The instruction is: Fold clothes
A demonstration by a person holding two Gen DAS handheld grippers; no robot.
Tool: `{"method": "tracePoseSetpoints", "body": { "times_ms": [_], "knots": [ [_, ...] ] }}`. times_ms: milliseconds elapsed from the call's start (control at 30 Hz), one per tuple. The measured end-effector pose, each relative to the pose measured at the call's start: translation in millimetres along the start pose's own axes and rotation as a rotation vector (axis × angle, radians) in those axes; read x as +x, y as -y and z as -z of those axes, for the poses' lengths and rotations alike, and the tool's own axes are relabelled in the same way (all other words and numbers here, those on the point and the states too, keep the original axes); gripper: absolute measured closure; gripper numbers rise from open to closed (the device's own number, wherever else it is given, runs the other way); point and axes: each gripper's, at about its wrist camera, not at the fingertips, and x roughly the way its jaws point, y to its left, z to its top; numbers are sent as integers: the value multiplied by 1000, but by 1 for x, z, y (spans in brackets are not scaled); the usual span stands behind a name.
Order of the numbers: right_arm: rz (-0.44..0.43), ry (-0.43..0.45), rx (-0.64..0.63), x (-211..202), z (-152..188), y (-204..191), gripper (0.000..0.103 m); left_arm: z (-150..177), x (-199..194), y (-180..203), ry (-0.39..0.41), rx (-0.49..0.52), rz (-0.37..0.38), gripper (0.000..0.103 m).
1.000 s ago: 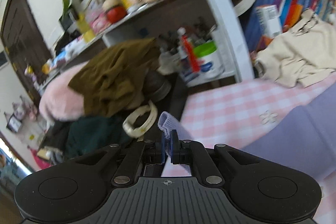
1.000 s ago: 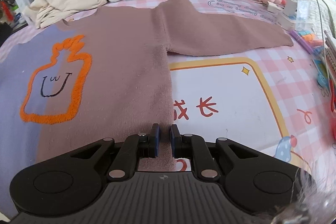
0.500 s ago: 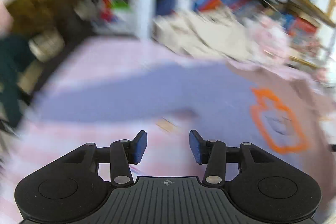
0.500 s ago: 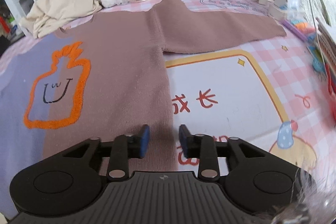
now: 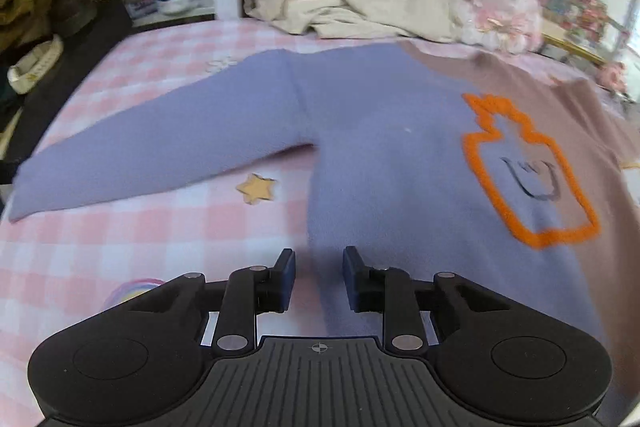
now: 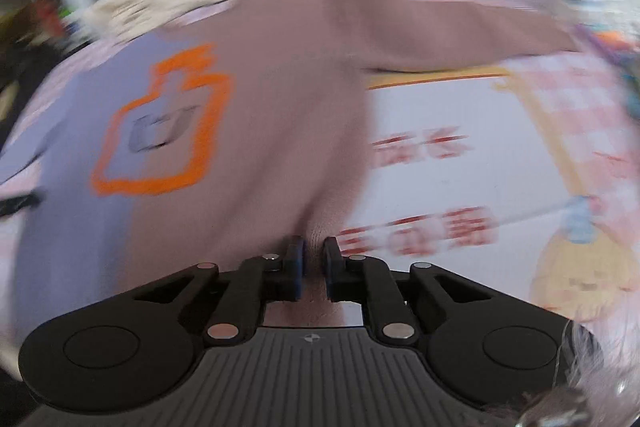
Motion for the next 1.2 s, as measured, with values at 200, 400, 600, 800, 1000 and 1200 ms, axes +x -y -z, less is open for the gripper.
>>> {"method": "tracePoseSetpoints", "body": {
  "times_ms": [200,400,600,800,1000,1200],
  "knots": [
    [36,11,-14,2,0,-4,93,-2,-2,-8,-17,-17,-21,79],
    [157,48,109,0,-7,42,93,7,-6,17,-3,17,4,83],
    [171,62,94,-1,-5,39,93,1,0,21,11,5,8,85],
    [212,73,158,-3,-4,39,93,-4,9,24,39,31,29,92],
    [209,66,145,0,-7,35,93,-5,13,19,49,18,34,92],
    [207,77,94,4,-6,25,93,-12,19,15,60,-7,12,92]
  ]
}}
